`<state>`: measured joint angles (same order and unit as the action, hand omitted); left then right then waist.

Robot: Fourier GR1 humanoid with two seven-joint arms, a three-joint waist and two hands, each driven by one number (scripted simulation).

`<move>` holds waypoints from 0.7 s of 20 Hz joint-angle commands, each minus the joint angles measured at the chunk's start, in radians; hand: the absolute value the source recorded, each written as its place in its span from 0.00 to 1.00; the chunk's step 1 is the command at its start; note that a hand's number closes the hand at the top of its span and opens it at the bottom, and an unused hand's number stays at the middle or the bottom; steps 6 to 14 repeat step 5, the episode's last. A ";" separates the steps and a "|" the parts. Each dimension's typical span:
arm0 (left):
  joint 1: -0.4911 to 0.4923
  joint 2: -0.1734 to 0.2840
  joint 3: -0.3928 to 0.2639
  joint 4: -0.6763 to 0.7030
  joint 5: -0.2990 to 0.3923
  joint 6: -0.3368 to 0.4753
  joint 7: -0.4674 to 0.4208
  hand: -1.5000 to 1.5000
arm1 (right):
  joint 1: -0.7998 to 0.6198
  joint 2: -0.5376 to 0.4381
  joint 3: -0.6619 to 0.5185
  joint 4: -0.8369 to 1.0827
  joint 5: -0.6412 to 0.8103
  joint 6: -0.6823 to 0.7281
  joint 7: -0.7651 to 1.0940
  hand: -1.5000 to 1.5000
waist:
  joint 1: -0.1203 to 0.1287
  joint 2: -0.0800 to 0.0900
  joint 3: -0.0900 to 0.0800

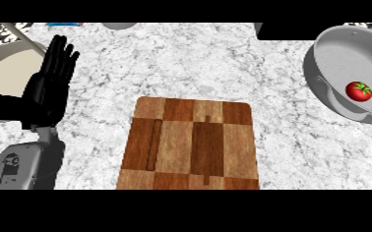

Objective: Pick the tomato from the cutting board and place it in the pot

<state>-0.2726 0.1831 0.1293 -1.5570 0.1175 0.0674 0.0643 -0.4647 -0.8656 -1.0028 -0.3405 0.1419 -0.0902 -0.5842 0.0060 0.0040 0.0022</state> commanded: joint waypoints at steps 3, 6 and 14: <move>0.024 -0.006 0.002 0.015 -0.001 -0.019 -0.051 0.50 | 0.100 -0.110 -0.029 0.056 -0.068 0.102 -0.029 0.00 | -0.001 0.000 0.000; -0.049 0.042 0.037 -0.006 0.037 -0.023 0.072 0.50 | 0.135 -0.112 -0.038 0.095 -0.071 0.125 -0.077 0.00 | 0.005 0.003 0.003; -0.049 0.042 0.037 -0.006 0.037 -0.023 0.072 0.50 | 0.135 -0.112 -0.038 0.095 -0.071 0.125 -0.077 0.00 | 0.005 0.003 0.003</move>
